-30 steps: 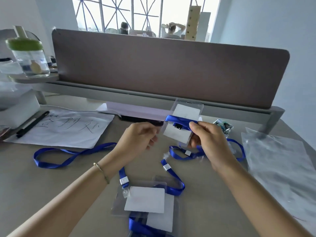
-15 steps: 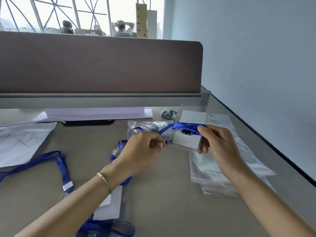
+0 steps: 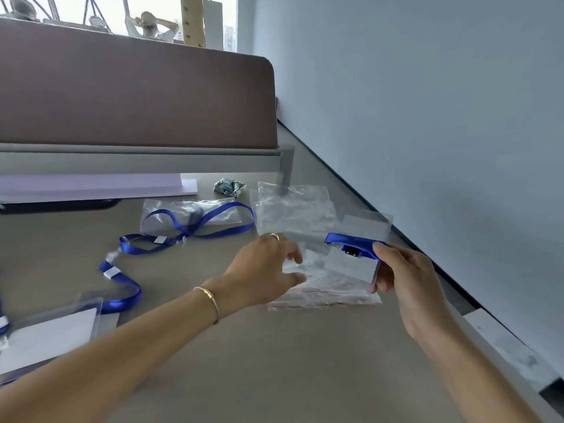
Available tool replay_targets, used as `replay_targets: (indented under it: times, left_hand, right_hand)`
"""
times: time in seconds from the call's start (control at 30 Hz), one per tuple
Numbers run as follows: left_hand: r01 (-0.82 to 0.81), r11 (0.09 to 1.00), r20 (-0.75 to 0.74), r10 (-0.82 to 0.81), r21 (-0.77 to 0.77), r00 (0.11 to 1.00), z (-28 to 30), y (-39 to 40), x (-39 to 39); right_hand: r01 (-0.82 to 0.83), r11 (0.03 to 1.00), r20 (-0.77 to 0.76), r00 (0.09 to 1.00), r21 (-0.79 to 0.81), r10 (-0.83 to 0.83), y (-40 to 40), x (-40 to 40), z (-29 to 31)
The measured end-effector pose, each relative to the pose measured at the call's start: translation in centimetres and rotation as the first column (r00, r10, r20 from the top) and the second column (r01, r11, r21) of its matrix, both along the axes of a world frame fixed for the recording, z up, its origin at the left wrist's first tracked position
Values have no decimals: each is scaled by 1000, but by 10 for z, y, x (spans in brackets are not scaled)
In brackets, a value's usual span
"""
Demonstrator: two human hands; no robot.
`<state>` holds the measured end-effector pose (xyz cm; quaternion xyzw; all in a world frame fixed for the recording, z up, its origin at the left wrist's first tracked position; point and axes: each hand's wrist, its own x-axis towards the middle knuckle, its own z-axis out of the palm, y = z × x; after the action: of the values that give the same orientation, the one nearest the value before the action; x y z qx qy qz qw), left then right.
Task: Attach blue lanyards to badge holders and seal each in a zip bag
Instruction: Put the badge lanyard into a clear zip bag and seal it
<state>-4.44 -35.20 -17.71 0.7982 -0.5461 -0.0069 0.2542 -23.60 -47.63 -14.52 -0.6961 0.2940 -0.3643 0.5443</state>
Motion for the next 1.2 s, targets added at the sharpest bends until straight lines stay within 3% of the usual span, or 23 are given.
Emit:
replay_targets:
  times: [0.27, 0.43, 0.67, 0.87, 1.07, 1.2]
  left_hand:
    - [-95, 995, 28, 94, 32, 995, -6, -18, -3]
    - [-160, 978, 16, 163, -133, 986, 2, -24, -4]
    - [-47, 949, 251, 130, -313, 959, 9, -28, -13]
    - [73, 929, 349, 63, -362, 935, 4, -27, -14]
    - [101, 920, 316, 26, -378, 948, 1, -24, -18]
    - [161, 919, 354, -25, -360, 935, -1, -26, -21]
  right_hand:
    - [-78, 992, -81, 993, 97, 86, -13, -27, -8]
    - [-177, 917, -107, 968, 358, 229, -14, -27, -10]
    - [-112, 813, -88, 977, 572, 197, -15, -8, -6]
    - [-46, 780, -64, 992, 624, 110, -24, 2, -6]
    - [-13, 890, -187, 976, 455, 110, -22, 15, -11]
    - [-71, 903, -224, 958, 424, 180, -20, 28, -13]
